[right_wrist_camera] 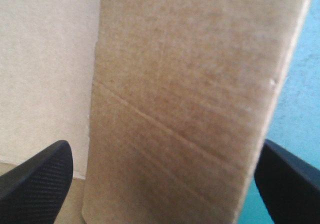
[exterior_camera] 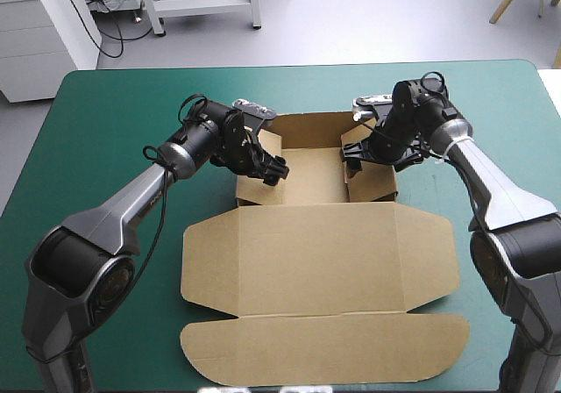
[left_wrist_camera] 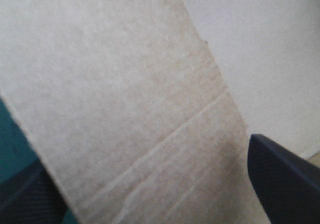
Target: Fold the box
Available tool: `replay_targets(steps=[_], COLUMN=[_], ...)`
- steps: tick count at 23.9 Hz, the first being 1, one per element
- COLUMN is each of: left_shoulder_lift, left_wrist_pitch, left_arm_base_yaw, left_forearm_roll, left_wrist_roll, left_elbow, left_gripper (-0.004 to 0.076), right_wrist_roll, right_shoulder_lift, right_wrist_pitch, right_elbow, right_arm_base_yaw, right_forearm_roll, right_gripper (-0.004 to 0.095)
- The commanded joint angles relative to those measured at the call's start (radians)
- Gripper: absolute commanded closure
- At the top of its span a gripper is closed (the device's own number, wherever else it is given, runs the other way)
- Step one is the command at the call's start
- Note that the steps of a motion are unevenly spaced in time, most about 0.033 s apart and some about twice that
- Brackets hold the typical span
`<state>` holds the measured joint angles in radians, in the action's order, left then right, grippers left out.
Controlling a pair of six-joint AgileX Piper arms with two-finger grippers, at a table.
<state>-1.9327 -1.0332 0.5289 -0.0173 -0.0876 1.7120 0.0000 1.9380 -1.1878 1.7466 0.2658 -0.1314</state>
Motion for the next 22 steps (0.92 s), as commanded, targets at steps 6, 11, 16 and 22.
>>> replay_targets(steps=[6, 11, 16, 22], left_shoulder_lift=[0.242, 0.453, 0.655, 0.791], left_wrist_pitch=[0.039, 0.011, -0.197, -0.247], left_arm_base_yaw=[0.005, 0.005, 0.005, 0.005], left_forearm_roll=[0.107, 0.155, 0.209, 0.221], left_wrist_roll=[-0.009, 0.055, 0.154, 0.18], left_elbow=[0.06, 0.06, 0.06, -0.004], left_gripper=[0.0087, 0.015, 0.0278, 0.0419], right_wrist_roll=[-0.01, -0.01, -0.01, -0.01], right_shoulder_lift=[-0.254, -0.41, -0.486, -0.469], right_wrist_pitch=[0.044, 0.06, 0.06, 0.066], right_elbow=[0.03, 0.03, 0.03, 0.03], right_arm_base_yaw=[0.0, 0.0, 0.0, 0.0], right_forearm_roll=[0.047, 0.05, 0.105, 0.103], right_gripper=[0.0003, 0.0006, 0.0007, 0.0007])
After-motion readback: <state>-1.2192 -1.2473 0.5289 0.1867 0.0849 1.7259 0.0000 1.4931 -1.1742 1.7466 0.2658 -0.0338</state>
